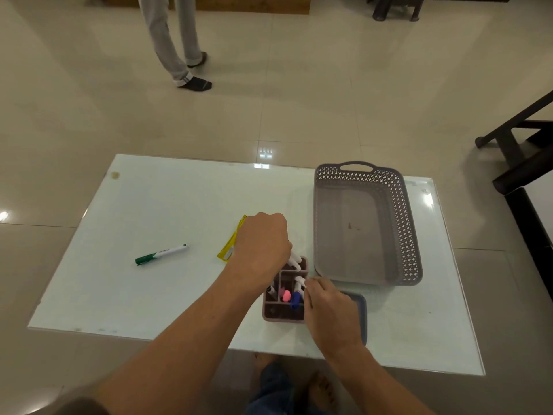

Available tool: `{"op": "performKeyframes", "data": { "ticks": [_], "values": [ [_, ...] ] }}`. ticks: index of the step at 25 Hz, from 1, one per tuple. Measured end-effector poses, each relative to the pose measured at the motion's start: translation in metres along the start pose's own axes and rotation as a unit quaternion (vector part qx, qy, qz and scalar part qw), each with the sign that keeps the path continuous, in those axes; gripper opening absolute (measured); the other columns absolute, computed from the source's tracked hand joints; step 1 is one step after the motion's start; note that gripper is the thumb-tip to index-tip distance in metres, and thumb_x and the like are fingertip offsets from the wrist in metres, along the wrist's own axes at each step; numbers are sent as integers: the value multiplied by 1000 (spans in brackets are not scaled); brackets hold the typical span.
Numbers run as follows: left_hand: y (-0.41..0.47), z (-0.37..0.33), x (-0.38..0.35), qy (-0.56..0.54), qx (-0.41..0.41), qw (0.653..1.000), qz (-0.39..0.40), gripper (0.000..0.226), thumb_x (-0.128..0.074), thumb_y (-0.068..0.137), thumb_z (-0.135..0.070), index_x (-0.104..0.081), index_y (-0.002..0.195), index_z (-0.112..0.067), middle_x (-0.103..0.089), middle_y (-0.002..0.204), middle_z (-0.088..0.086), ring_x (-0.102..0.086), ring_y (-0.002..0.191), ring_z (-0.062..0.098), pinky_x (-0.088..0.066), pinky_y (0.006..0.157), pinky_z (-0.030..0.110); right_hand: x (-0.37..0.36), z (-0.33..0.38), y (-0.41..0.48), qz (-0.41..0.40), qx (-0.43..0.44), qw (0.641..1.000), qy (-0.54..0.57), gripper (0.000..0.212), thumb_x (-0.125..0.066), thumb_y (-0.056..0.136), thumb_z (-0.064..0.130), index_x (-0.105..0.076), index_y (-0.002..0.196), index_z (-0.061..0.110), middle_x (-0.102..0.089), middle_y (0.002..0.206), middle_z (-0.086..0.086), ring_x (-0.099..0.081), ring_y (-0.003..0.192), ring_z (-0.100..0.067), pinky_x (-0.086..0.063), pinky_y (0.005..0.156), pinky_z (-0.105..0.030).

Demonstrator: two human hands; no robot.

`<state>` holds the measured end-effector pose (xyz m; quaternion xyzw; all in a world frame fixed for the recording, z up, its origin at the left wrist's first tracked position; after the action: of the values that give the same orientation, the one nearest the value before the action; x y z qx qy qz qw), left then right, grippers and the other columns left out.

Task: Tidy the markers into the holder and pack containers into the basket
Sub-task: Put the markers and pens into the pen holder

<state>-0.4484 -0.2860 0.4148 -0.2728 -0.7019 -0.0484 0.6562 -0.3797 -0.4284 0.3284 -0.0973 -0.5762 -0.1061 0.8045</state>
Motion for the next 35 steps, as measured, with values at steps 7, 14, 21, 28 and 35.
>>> {"op": "performKeyframes", "data": {
  "ticks": [7,14,21,28,35],
  "values": [
    [3,1,-4,-22,5,1000,4,21,-65,93,-33,-71,98,-14,-71,88,4,-56,70,16,-48,72,28,-27,-24,-2,134,-179,975,12,30,-47,103,48,-60,115,24,-68,98,5,-66,82,-12,-59,77,-27],
    [8,6,-6,-34,13,999,10,20,-66,91,-32,-71,96,-13,-70,86,5,-53,70,17,-44,67,28,-41,-25,18,247,-244,936,63,51,-65,83,63,-57,110,20,-65,94,2,-65,82,-16,-58,67,-32],
    [15,4,-8,-20,3,1000,24,16,-67,90,-28,-59,85,-15,-59,75,2,-51,70,19,-40,65,28,-27,-20,35,362,-210,907,42,31,-60,88,43,-62,105,16,-65,84,-1,-64,74,-20,-55,66,-32],
    [20,-7,-15,12,5,999,40,21,-68,90,-24,-51,83,-15,-68,90,5,-55,73,19,-38,62,28,-24,-28,37,515,-333,778,141,8,-45,94,15,-48,94,8,-69,78,-15,-61,39,-16,-50,42,-21],
    [25,-8,-8,13,9,1000,27,17,-69,89,-23,-56,84,-16,-62,78,3,-56,71,20,-41,62,28,-21,-40,47,482,-346,791,150,15,-48,99,18,-57,104,7,-69,77,-12,-50,34,-10,-38,45,-19]
  ]
}}
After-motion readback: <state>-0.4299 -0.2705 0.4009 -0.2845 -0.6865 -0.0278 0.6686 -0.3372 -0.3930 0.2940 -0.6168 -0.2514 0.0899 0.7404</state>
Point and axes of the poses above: each hand's wrist, its own y-axis towards the middle knuckle, its own x-axis out of the back of the hand, z = x × y, the point moved 8 cm from there along y, towards the middle knuckle
